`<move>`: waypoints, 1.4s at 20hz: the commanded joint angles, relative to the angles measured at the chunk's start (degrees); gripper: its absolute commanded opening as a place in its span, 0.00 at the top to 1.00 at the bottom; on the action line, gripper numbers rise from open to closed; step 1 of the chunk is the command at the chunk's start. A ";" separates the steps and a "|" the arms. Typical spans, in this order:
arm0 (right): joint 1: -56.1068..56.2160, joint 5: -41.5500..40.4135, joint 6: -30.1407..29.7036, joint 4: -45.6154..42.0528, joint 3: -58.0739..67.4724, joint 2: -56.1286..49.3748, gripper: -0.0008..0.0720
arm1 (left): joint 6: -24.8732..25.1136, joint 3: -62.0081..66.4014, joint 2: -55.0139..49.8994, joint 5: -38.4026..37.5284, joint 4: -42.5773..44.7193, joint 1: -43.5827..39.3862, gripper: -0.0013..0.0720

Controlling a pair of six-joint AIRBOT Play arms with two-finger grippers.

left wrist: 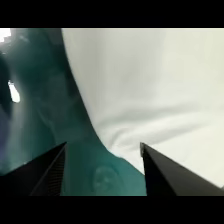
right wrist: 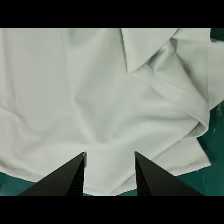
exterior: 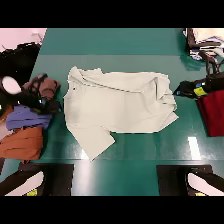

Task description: Fold the shirts.

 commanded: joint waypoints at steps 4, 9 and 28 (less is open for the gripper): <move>-0.55 -1.05 -0.07 2.51 -6.54 6.91 0.50 | 0.13 -17.97 4.31 9.49 -10.88 0.09 0.25; -0.57 -0.92 -0.07 1.97 -6.58 10.01 0.50 | 2.89 -20.28 4.31 15.30 -18.60 0.09 0.25; -28.76 -11.45 -13.73 21.22 -34.32 -2.23 0.48 | 4.66 -9.79 4.92 14.10 -19.52 0.09 0.95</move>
